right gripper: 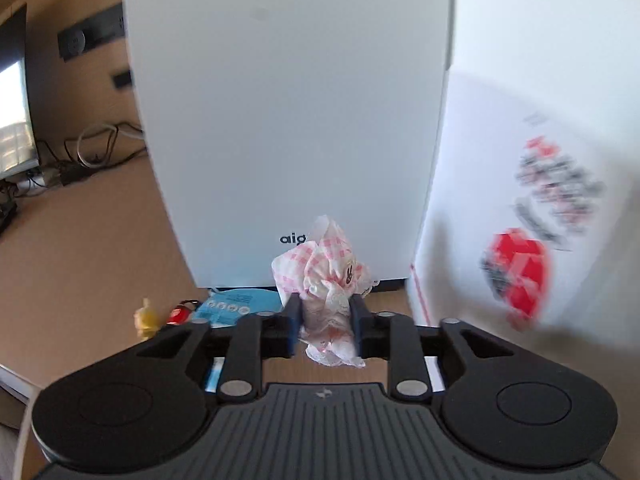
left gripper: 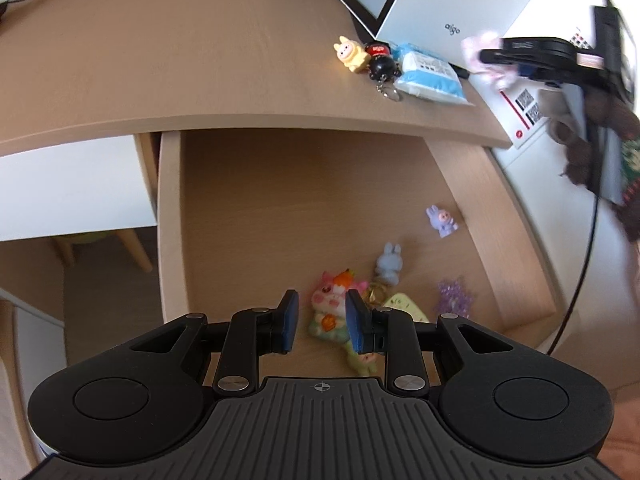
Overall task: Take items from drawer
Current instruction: 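Place the pink-white lace cloth beside the white aigo box and open the right gripper, then grasp the yellow square keychain with bell in the drawer with the left gripper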
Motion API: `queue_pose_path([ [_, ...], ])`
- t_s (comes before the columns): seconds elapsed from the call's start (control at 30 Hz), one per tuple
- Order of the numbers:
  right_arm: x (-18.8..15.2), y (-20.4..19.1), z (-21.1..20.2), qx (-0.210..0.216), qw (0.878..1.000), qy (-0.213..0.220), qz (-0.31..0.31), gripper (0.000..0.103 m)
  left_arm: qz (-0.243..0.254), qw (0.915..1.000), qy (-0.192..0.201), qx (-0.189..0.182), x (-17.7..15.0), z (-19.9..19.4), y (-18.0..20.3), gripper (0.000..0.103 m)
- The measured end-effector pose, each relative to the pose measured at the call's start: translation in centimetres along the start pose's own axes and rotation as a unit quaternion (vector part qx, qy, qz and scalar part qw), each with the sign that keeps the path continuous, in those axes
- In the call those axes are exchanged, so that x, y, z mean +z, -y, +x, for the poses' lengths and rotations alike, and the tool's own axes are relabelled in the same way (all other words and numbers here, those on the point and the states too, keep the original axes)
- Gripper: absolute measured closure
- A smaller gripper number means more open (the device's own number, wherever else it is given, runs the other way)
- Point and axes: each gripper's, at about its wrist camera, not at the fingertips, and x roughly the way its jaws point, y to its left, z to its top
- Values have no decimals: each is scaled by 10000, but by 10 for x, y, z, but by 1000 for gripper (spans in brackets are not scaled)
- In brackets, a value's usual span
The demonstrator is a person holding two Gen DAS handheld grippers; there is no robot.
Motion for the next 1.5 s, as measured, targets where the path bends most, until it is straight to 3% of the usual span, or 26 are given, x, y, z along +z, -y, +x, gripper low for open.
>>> queue_pose_path([
  [0.1, -9, 2, 2, 69, 9998, -120, 140, 58, 118, 9999, -78, 9, -3, 0, 0, 75],
  [0.2, -21, 3, -16, 186, 9995, -27, 248, 41, 259, 9995, -193, -20, -3, 4, 6, 75],
  [0.33, -33, -7, -43, 410, 9984, 17, 387, 35, 551, 9978, -316, -189, 2, 14, 20, 75],
  [0.5, -73, -9, -84, 728, 9961, -236, 438, 26, 702, 9921, -977, -356, 14, 48, 44, 75],
  [0.6, -101, -12, -108, 680, 9953, -522, 440, 22, 148, 9875, -1526, -373, 20, 77, 47, 75],
  [0.7, -128, -16, -121, 521, 9945, -785, 460, 21, -837, 9745, -1992, -603, 20, 102, 40, 75],
  [0.97, -181, -5, -139, 337, 9882, -1335, 671, 21, -2150, 9563, -1975, -144, 12, 127, 35, 75],
  [1.17, -194, 3, -153, 212, 9886, -1326, 682, 21, -2201, 9541, -2027, 94, 4, 142, 46, 75],
  [1.27, -195, 5, -155, 136, 9884, -1345, 686, 21, -2188, 9546, -2019, 37, 3, 153, 53, 65],
  [1.37, -195, 1, -152, 84, 9879, -1390, 683, 21, -1806, 9661, -1846, 65, 9, 159, 66, 57],
  [1.5, -200, 0, -156, 19, 9874, -1463, 595, 20, -1263, 9784, -1623, 209, 18, 162, 85, 57],
])
